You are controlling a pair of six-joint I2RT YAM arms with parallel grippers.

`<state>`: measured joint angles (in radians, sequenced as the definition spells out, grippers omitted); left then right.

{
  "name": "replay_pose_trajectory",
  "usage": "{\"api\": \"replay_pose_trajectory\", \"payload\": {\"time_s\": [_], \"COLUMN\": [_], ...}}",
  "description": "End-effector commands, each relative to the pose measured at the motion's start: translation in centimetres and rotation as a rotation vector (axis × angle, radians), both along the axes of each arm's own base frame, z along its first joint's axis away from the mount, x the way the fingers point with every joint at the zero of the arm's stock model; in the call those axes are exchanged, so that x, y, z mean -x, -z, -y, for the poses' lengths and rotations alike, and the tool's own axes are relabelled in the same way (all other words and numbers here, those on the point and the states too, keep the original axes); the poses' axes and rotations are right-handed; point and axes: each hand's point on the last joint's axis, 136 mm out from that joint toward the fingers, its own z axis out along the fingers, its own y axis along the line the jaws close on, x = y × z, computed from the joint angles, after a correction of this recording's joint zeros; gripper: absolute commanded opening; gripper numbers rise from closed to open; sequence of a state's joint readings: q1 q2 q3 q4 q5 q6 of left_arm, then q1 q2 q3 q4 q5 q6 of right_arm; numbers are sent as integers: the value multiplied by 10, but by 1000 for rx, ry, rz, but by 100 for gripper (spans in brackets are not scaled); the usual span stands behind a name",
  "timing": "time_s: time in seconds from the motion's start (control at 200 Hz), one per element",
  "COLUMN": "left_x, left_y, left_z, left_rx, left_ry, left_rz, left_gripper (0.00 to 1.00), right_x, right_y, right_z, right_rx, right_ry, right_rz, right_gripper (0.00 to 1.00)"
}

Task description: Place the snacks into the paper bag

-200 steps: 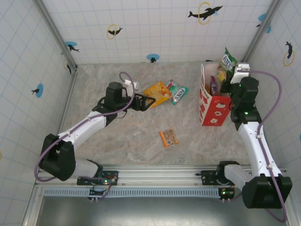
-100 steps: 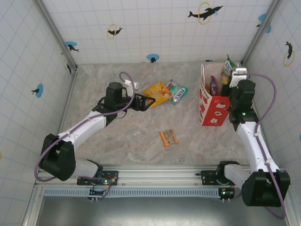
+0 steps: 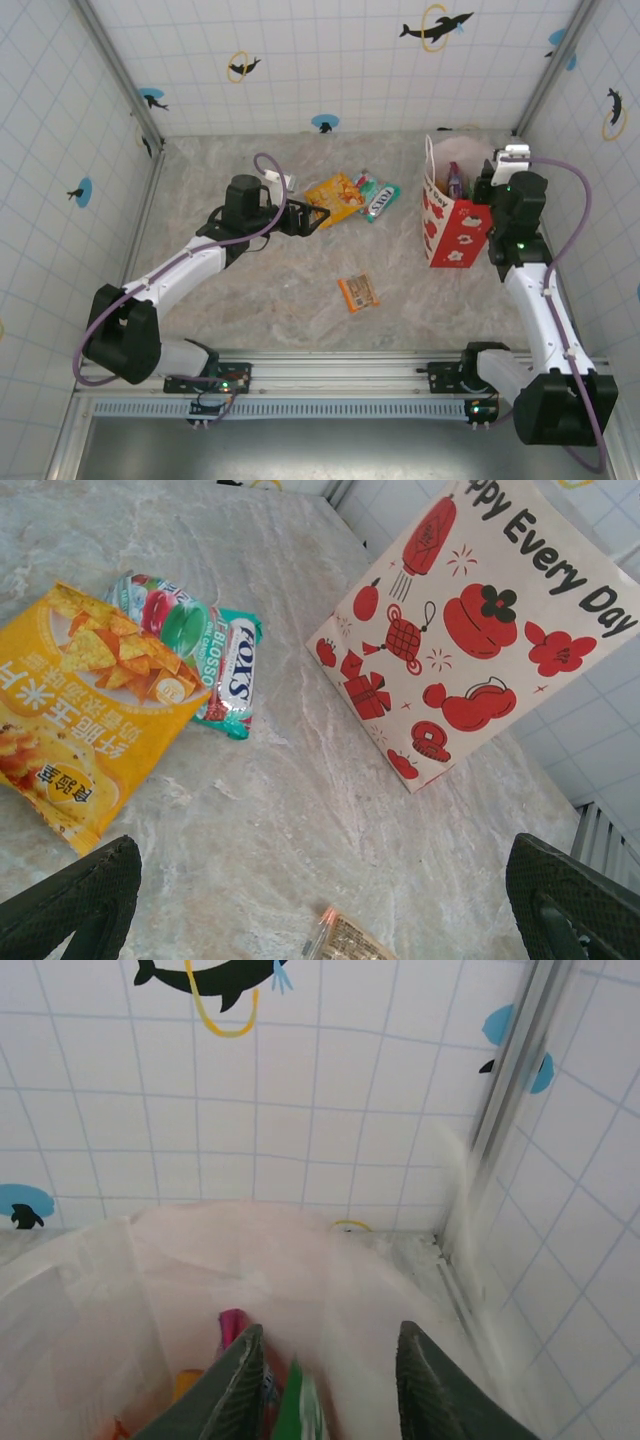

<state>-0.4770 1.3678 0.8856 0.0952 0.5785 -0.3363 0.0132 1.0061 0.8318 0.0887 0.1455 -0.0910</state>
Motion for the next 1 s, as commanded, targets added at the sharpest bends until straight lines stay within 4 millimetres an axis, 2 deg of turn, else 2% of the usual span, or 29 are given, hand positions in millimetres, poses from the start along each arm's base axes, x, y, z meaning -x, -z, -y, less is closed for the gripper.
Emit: {"api": "replay_pose_trajectory", "payload": {"time_s": [0.0, 0.15, 0.17, 0.26, 0.47, 0.751, 0.996], "left_x": [-3, -5, -4, -7, -9, -5, -5], "left_y": [-9, -8, -8, -6, -1, 13, 27], "left_z": [1, 0, 0, 0, -1, -1, -5], "left_rx": [-13, -22, -22, -24, -29, -37, -70], "left_ry": [1, -7, -7, -15, -32, -43, -66], "left_rz": [34, 35, 34, 30, 7, -41, -84], "left_gripper": [96, 95, 95, 95, 94, 94, 93], "right_x": [6, 13, 15, 21, 43, 79, 110], "right_y": [-17, -29, -24, -28, -28, -8, 38], "right_z": [-1, -7, -9, -16, -52, -119, -172], "right_rx": [-13, -38, -44, -71, -97, -131, -175], "right_ry": [-9, -41, -48, -78, -161, -312, -410], "right_rz": [57, 78, 54, 52, 18, -65, -182], "right_gripper": [40, 41, 41, 41, 41, 41, 42]}}
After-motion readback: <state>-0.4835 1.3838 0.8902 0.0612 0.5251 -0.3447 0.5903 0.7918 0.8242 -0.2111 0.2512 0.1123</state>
